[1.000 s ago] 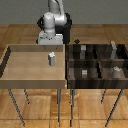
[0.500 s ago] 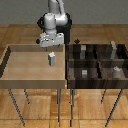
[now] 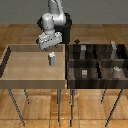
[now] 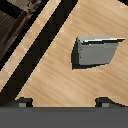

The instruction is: Place the milk carton into the appropriate compartment.

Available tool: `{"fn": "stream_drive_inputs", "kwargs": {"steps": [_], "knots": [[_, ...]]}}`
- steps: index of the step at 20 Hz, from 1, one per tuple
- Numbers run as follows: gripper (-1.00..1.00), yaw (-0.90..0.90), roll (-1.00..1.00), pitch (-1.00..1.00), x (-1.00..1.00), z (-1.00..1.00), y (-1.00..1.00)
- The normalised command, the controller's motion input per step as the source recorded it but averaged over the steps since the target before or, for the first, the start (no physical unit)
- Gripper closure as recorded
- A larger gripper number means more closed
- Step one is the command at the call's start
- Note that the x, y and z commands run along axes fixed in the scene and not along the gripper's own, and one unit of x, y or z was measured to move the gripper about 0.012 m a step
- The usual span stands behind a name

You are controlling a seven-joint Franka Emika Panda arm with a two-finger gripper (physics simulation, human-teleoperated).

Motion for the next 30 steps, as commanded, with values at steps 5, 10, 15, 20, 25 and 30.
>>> {"fn": "stream_drive_inputs", "kwargs": {"steps": [5,10,15,20,25,30], "knots": [[-1.00,0.00,0.00,0.00,0.40,0.00,0.00],[-1.00,0.00,0.00,0.00,0.00,0.00,0.20],[-1.00,0.00,0.00,0.00,0.60,0.00,0.00],[-1.00,0.00,0.00,0.00,0.20,0.00,0.20],[-1.00,0.00,0.00,0.00,0.00,0.00,0.00],[-1.00,0.00,0.00,0.00,0.20,0.00,0.00]]}}
